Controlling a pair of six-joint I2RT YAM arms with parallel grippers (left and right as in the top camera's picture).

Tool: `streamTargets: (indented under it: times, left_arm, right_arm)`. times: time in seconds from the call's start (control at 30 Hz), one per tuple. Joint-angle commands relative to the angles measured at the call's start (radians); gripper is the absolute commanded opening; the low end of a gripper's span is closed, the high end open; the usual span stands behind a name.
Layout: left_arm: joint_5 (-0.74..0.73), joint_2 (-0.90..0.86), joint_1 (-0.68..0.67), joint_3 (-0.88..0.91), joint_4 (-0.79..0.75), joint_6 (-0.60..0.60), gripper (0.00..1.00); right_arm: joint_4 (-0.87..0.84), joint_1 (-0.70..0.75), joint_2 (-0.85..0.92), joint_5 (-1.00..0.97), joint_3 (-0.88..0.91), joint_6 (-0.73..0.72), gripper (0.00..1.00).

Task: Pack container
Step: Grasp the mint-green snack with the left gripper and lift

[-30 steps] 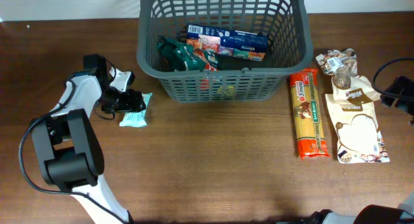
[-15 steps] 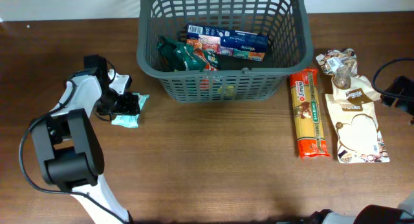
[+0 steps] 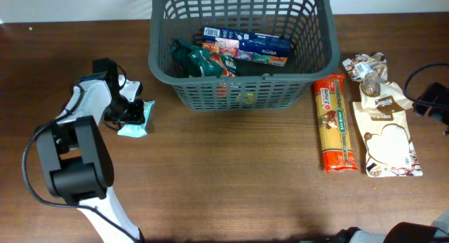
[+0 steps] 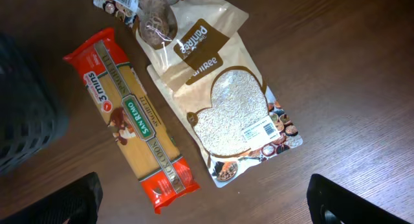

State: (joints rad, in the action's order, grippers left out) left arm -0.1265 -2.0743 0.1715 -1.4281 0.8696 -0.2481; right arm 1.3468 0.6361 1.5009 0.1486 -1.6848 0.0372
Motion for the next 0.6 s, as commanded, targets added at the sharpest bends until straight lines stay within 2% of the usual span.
streamTargets:
  times: [0.0,0.13,0.23,0.43,0.57]
  left_arm:
    - [-0.111,-0.057,0.001,-0.060,0.027,0.039,0.36]
    - [-0.227,-0.057,0.027,-0.249,0.112,0.088,0.36]
    - [-0.226,-0.057,0.047,-0.439,0.196,0.146,0.35]
    - [-0.205,-0.057,0.065,-0.844,0.327,0.150,0.34]
    - [-0.208,-0.057,0.058,-1.050,0.369,0.150,0.34]
  right_arm:
    - [0.000,0.006,-0.008,0.009,-0.005,-0.002,0.99]
    - [0.000,0.006,-0.008,0.009,-0.005,-0.002,0.99]
    - [0.000,0.006,-0.008,0.009,-0.005,-0.002,0.99]
    - [0.000,0.006,-0.008,0.009,-0.005,-0.002,0.99]
    - [0.000,0.006,-0.008,0.009,-0.005,-0.002,0.99]
